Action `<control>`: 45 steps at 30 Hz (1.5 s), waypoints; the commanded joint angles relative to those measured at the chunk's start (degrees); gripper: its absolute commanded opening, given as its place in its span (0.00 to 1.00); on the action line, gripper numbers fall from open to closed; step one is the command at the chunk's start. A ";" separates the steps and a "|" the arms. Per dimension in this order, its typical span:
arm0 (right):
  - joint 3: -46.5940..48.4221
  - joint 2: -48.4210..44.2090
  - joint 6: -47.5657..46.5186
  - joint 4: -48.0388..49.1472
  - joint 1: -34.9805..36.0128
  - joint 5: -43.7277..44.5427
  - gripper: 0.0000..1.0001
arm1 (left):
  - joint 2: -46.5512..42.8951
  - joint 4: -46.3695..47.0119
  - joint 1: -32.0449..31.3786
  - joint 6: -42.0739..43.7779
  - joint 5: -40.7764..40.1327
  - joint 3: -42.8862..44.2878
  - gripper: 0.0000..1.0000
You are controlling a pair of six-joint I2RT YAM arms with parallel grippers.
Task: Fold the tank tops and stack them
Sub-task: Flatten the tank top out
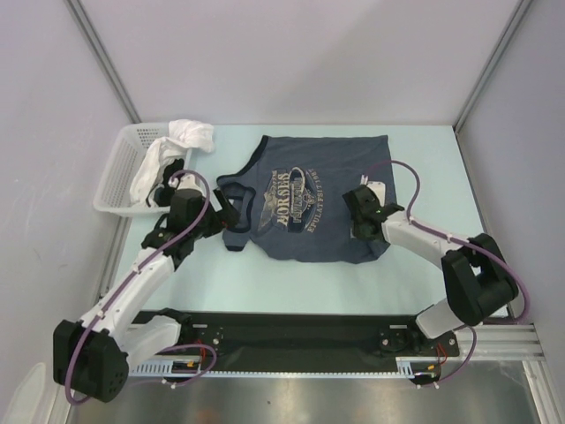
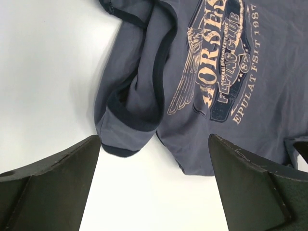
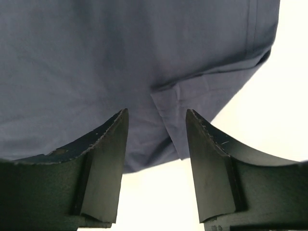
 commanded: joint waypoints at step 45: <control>-21.91 -35.32 9.80 4.84 -34.06 -16.07 0.00 | 5.52 16.89 0.07 -1.73 7.32 -13.06 0.87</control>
